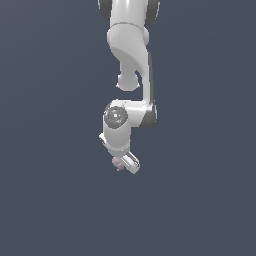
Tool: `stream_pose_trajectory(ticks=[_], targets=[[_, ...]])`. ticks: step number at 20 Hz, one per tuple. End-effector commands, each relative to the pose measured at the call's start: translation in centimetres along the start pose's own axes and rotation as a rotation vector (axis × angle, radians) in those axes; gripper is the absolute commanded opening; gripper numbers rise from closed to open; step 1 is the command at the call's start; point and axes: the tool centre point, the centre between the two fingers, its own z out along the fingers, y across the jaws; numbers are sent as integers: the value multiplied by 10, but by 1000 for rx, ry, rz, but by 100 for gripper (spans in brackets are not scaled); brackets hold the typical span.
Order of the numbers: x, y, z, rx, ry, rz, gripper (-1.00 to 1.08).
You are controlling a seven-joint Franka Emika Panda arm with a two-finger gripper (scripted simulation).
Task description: Pick up the object and move it to a goal position.
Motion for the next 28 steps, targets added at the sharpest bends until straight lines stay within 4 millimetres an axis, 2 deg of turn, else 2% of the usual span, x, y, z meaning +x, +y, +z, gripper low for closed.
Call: stream_pose_trajectory(ticks=[1,5,6,19,23,28], targets=[[0,0,8,1,1,0,100],[1,-1,9,1,1,0,100],[1,-1,9,1,1,0,-100],[1,-2,6,1,1,0,-100],[1,-6,-8,1,1,1,-100],[0,-15,-41,1,1,1,-100]])
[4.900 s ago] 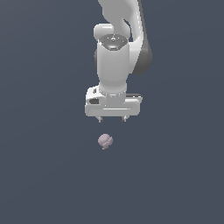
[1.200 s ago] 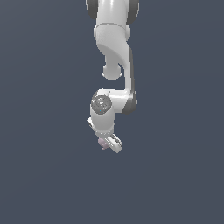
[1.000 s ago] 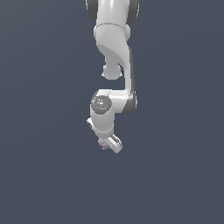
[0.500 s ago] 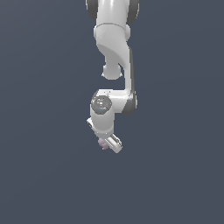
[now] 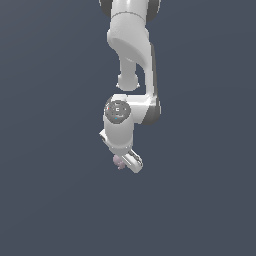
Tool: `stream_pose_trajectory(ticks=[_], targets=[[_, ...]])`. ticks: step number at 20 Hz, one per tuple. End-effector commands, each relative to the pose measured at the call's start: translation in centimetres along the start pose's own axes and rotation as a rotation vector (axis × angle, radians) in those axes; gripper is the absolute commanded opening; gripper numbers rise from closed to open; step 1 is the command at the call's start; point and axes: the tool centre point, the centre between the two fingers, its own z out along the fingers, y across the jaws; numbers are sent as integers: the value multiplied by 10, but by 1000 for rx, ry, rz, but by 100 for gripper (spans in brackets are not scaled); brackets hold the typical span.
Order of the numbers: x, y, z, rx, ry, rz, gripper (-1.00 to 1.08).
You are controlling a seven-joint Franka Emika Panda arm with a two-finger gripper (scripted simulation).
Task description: Pick up the object and move it to a goal position.
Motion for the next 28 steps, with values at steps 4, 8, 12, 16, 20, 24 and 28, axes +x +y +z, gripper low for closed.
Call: stream_pose_trajectory(ticks=[4,8,12,16,20,24,28], targets=[[-1,-13,-48,1,1,0,-100],[-1,-25,-89,0,2,0,-100],[-1,-37,-130,0,2,0,-100],[-1,-47,-161,0,2,0,-100],[0,-54,-183,0,1,0,-100],[1,-59,-195,1,1,-1,-100],[1,-61,-200,1,1,-1,-100]])
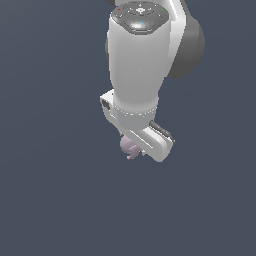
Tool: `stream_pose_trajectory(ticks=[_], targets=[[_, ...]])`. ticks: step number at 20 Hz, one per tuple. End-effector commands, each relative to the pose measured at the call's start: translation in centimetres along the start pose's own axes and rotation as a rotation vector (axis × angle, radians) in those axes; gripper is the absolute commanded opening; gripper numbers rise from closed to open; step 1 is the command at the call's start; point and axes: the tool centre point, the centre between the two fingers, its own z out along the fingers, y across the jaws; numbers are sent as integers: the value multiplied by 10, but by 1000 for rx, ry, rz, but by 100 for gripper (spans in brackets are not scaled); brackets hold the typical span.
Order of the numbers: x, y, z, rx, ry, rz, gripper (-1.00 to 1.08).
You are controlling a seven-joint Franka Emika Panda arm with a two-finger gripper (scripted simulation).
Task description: Pick up the object and move it to a goal position.
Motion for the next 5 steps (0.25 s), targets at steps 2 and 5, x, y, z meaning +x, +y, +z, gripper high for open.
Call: stream_pose_trajectory(ticks=[2,5], targets=[[0,-1,-2,-1,-1,0,-100],[1,-1,0,-1,-1,0,-100]])
